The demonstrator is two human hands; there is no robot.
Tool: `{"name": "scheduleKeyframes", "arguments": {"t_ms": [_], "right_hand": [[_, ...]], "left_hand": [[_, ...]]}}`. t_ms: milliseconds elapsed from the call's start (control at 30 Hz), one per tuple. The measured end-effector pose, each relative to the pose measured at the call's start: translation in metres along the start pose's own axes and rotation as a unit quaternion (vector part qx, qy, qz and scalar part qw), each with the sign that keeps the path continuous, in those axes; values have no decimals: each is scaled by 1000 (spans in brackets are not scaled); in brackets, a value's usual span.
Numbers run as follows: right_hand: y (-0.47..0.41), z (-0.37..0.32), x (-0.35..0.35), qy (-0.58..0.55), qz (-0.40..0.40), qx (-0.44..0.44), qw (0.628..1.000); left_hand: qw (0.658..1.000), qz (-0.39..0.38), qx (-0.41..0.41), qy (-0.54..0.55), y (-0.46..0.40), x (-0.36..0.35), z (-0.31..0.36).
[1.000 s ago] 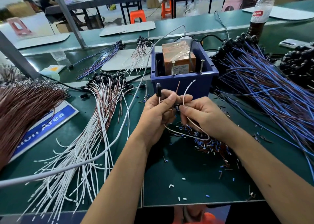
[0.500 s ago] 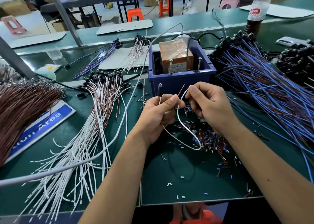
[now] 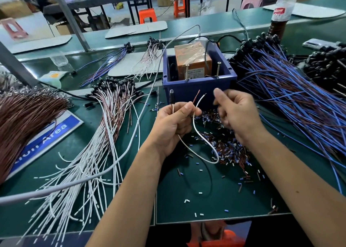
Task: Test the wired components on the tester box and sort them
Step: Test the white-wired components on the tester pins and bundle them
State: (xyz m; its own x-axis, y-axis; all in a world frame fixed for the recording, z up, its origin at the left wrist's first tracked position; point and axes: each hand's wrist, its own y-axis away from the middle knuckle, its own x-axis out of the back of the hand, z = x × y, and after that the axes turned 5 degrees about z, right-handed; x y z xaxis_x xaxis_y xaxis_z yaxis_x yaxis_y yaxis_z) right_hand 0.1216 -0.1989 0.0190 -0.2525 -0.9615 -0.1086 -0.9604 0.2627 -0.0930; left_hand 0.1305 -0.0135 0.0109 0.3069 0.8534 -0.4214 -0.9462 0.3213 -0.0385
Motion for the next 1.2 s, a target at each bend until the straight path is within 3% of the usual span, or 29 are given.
{"name": "scheduleKeyframes", "arguments": {"t_ms": [167, 367, 533, 733, 900, 1033, 1200], "right_hand": [[9, 2, -10, -40, -141, -11, 989], [10, 2, -11, -90, -132, 12, 987], [7, -3, -7, -87, -75, 80, 990], [1, -4, 0, -65, 35, 135, 988], [-2, -3, 4, -16, 111, 172, 979], [-3, -2, 5, 66, 168, 207, 962], [-2, -7, 1, 216, 238, 317, 892]], "left_hand": [[1000, -2, 16, 2, 0, -4, -3], [1000, 19, -13, 9, 1, -9, -5], [978, 123, -139, -93, 0, -13, -8], [897, 281, -292, -178, -3, -18, -6], [859, 358, -325, -168, -11, -25, -3], [847, 371, -326, -199, -17, -29, -1], [846, 352, -334, -222, -17, -31, -2]]}}
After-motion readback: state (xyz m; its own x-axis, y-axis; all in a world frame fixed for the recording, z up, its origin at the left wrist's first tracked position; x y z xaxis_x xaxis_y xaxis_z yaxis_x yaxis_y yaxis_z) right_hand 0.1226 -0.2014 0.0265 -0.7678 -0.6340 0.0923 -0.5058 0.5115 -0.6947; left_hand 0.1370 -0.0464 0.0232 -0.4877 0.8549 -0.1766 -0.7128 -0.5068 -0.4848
